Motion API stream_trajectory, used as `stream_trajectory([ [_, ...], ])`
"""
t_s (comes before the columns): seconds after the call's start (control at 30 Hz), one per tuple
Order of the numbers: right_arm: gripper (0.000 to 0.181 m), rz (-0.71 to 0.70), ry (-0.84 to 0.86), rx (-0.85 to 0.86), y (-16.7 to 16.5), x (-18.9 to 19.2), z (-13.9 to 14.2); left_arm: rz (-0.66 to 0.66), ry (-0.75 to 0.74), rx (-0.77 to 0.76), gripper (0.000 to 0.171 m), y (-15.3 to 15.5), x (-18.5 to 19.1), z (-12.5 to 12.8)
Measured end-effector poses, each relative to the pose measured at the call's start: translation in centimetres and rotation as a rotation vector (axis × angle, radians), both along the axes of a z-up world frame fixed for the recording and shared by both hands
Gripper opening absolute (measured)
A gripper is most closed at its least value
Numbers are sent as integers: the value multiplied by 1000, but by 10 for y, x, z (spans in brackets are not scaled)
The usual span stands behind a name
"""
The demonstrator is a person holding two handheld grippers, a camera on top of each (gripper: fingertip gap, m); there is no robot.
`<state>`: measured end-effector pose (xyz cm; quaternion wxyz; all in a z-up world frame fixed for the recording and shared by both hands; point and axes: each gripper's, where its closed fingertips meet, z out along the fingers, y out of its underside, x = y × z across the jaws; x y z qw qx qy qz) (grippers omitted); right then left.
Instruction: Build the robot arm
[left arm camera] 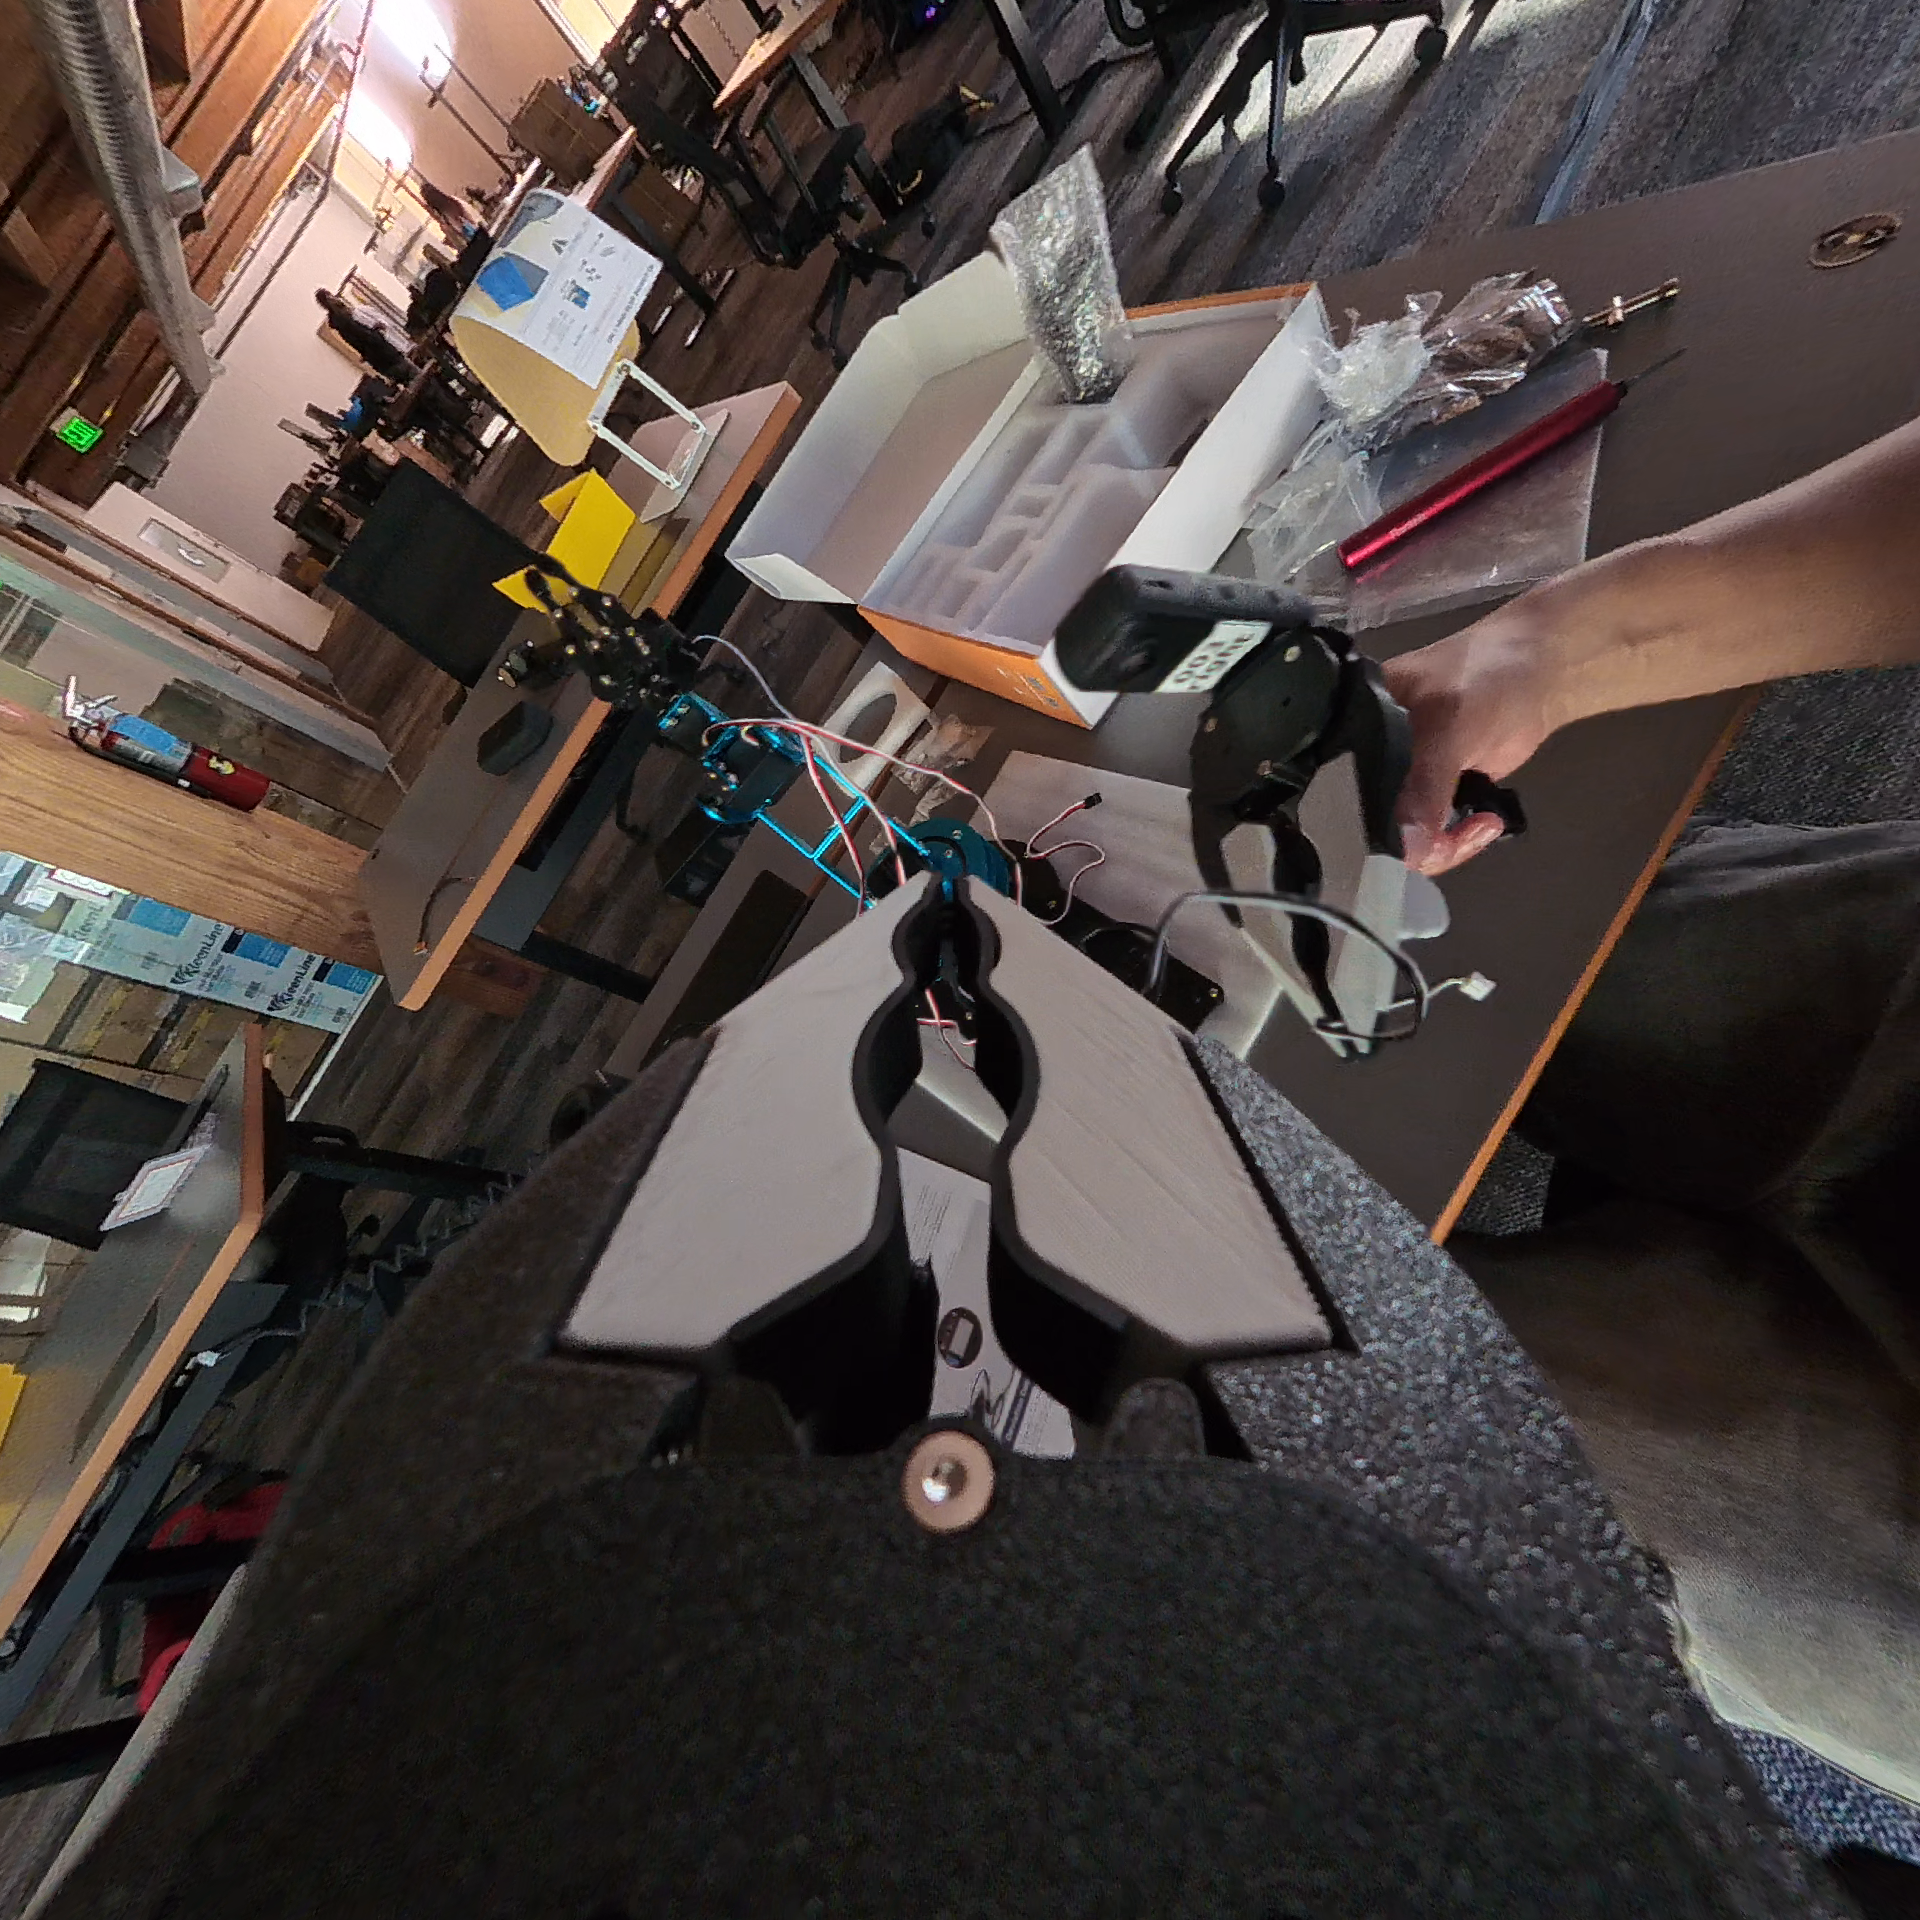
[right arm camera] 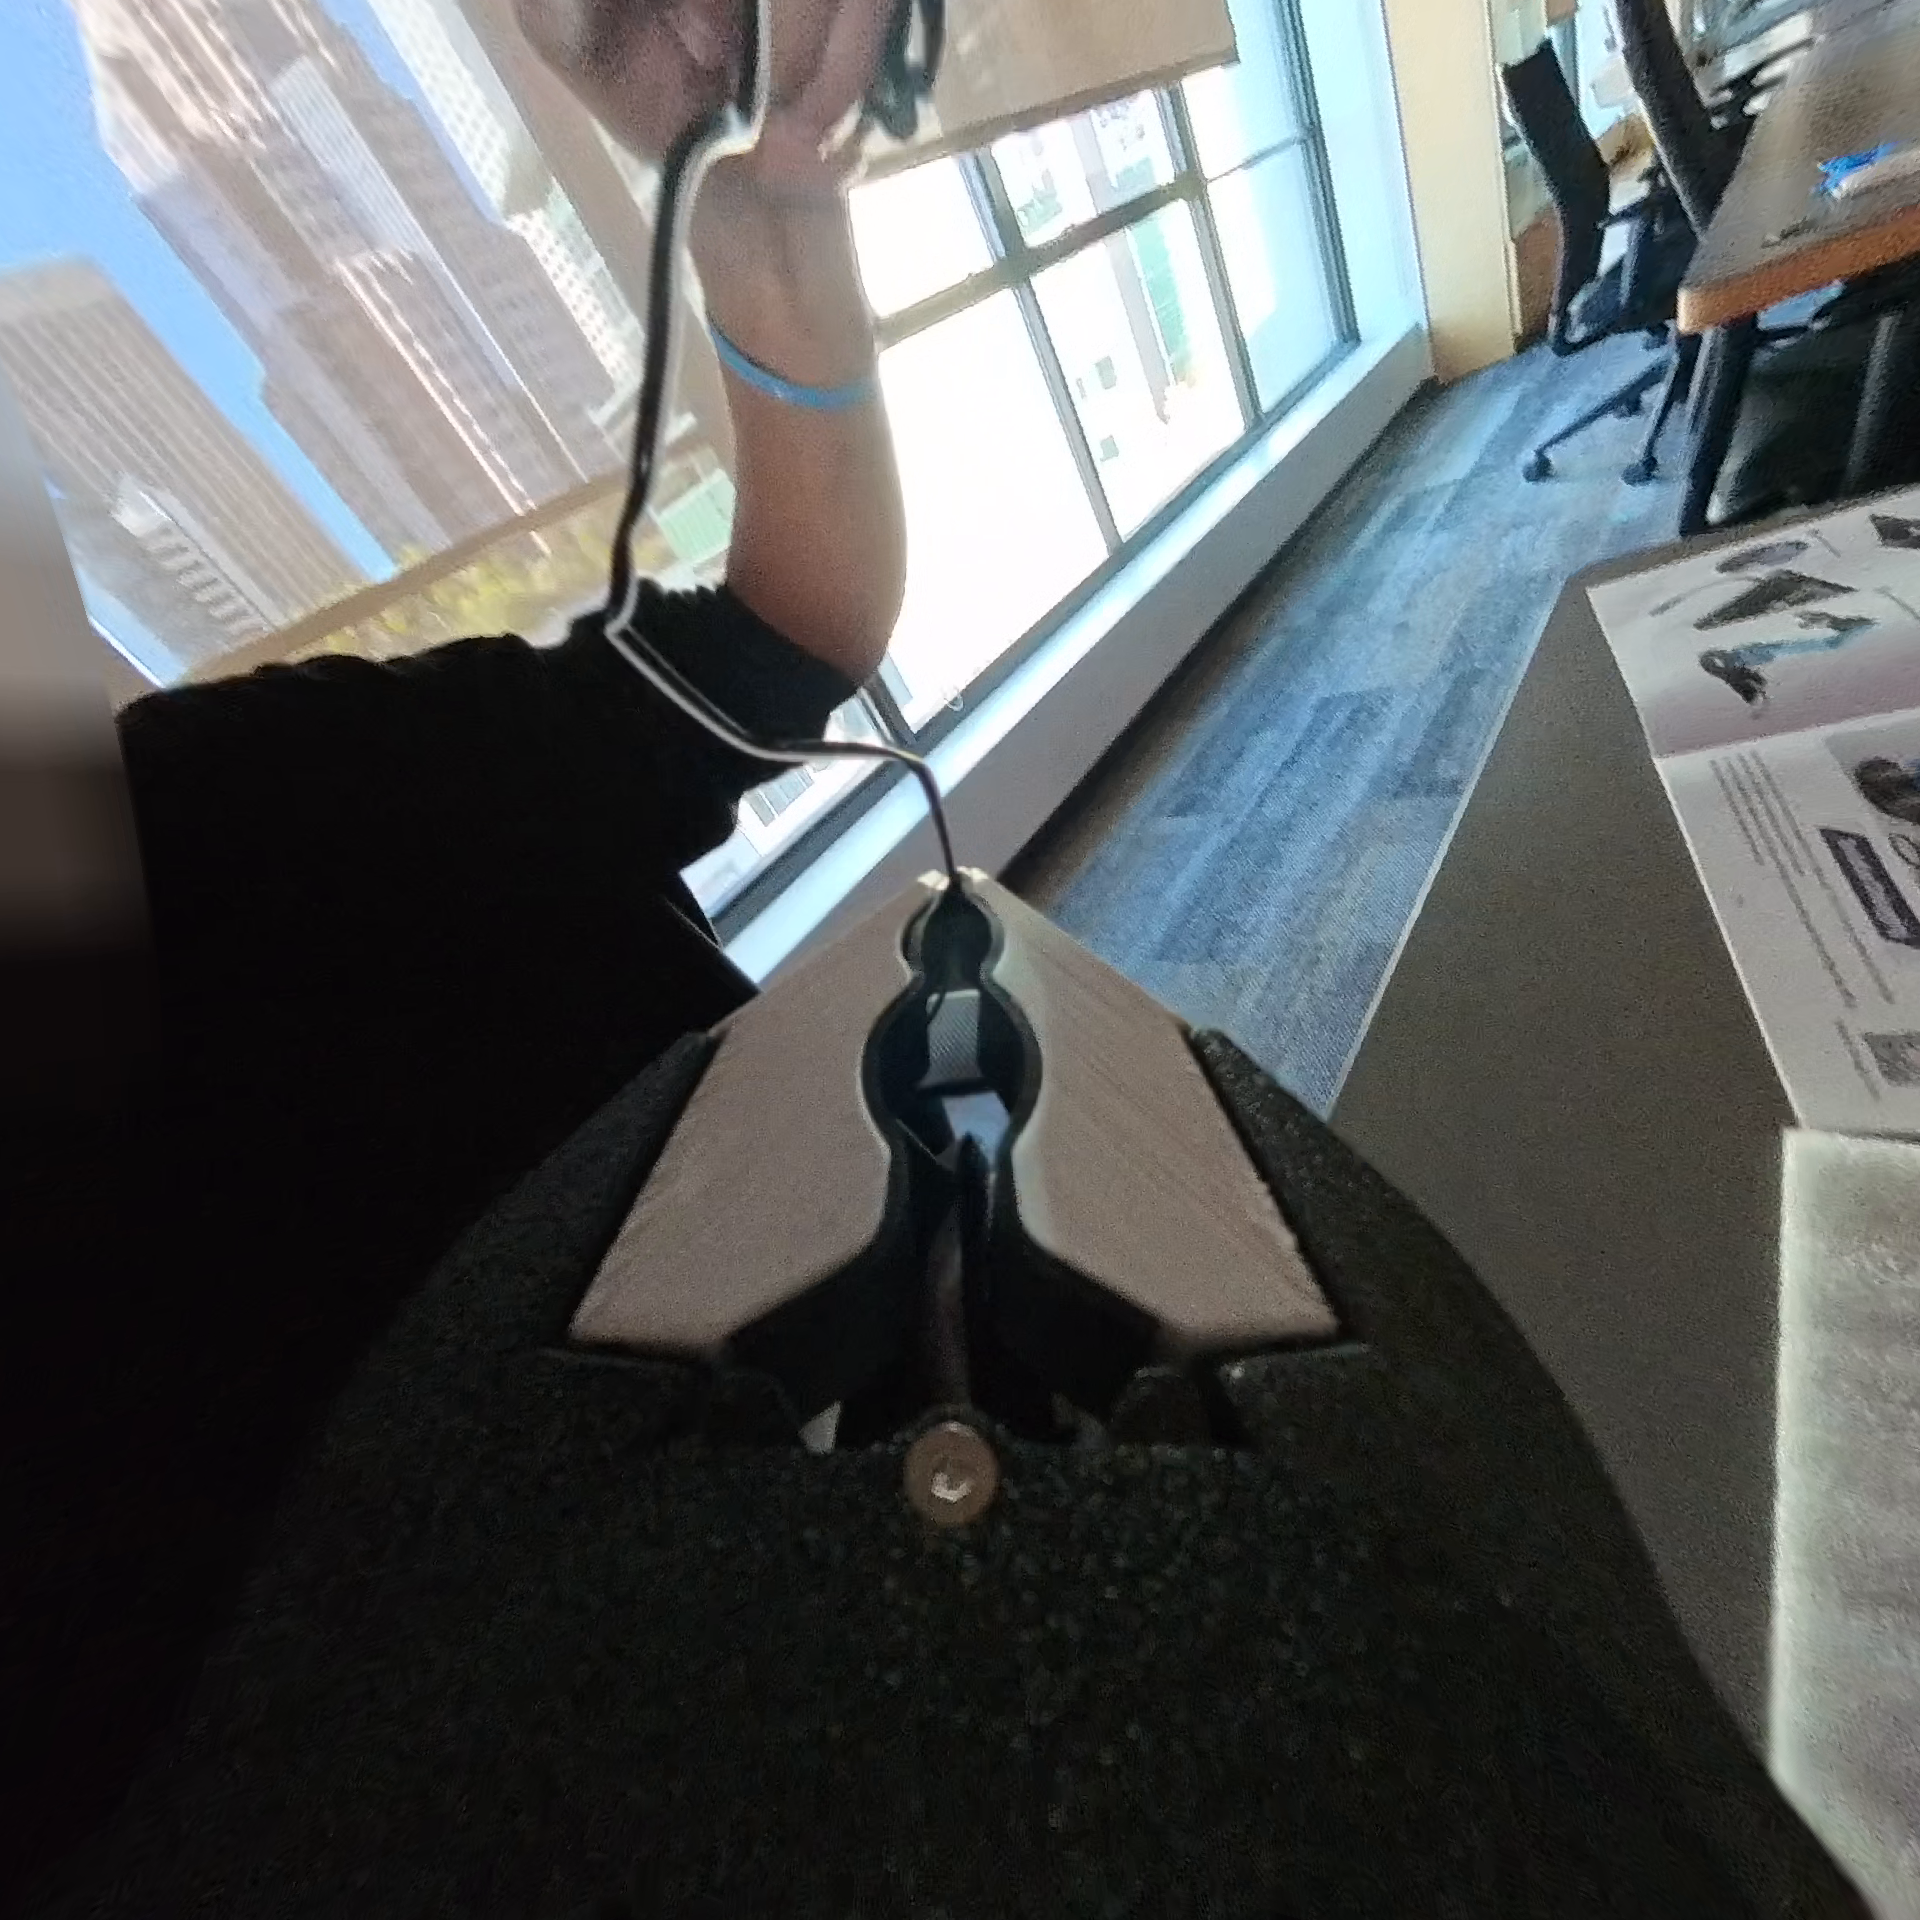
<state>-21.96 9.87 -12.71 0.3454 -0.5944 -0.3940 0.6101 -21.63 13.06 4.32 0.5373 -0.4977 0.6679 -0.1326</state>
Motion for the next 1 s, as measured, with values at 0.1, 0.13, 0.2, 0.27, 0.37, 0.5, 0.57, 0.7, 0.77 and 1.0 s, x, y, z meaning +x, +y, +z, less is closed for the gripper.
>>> stream_trajectory([
  [0.1,0,-94,-227,87,8,14,-43,27,-10,2,1,13,-5,-4],
  [0.13,0,-143,-316,132,13,22,-58,37,-16,-2,1,18,-10,-7],
  [0.2,0,-210,-420,210,17,39,-75,53,-32,-28,1,26,-23,-16],
  [0.27,0,-277,-464,257,24,56,-79,82,-47,-59,1,37,-43,-30],
  [0.37,0,-399,-485,330,46,76,-72,141,-81,-130,1,60,-78,-65],
  [0.5,0,-596,-662,615,93,86,-63,224,-189,-249,1,96,-122,-141],
  [0.57,0,-666,-781,742,119,82,-63,257,-272,-323,1,112,-141,-179],
  [0.7,0,-648,-898,785,157,51,-72,304,-518,-483,0,138,-179,-220],
  [0.77,0,-645,-943,775,180,37,-77,297,-594,-512,0,143,-194,-230],
  [1.0,0,-709,-920,708,241,-20,-85,364,-586,-491,1,185,-252,-248],
])
